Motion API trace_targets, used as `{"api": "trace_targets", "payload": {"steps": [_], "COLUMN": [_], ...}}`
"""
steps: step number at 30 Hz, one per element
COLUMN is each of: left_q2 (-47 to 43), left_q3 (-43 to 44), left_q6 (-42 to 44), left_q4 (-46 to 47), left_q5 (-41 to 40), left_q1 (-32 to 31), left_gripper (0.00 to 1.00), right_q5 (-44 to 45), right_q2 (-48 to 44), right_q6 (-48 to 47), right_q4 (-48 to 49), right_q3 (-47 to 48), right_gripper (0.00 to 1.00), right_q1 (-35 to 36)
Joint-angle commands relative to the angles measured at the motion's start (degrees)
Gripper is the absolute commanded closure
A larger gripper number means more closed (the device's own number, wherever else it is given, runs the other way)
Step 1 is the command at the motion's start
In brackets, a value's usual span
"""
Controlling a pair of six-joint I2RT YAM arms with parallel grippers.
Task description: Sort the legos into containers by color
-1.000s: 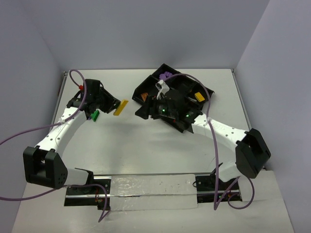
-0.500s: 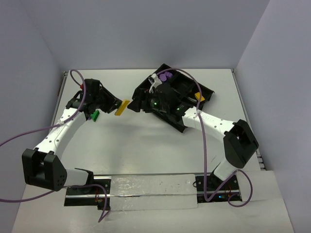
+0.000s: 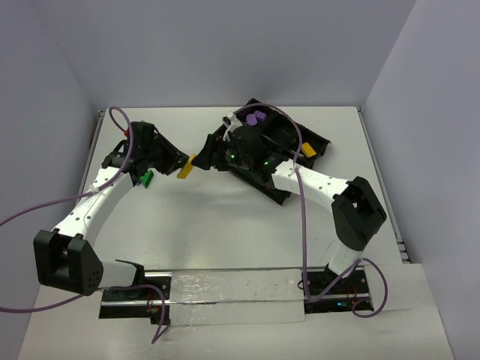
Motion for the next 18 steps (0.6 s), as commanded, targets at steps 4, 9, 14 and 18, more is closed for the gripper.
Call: {"api": "trace_targets", "payload": {"steps": [4,9,14,18], "left_q2": [-1.7,-2.0,-2.3,-2.2], "left_q3": [2.7,3.0,3.0,3.1], "left_q6": [0.9,1.1,1.2,1.5], "left_q4": [0.9,0.8,0.5,0.0], "left_q5": [0.4,0.2,-0.3,-0.9], "left_q1": [-0.4,-0.4,-0.4,-0.4], "left_gripper": [0.85,0.85,0.85,0.85], "right_q5": [-0.8,-0.8,-1.4,-0.4], "right_q2": [1.8,3.7,4.2,2.5], "right_q6": [0.8,1.7,3.3,3.7], "right_q4": [1.7,2.0,4.0,4.9], "right_q3": [4.9,6.1,5.0,3.0], "right_gripper": [0.24,0.32,0.68,1.00], "right_q1": [1.1,1.1,1.2,1.1]}}
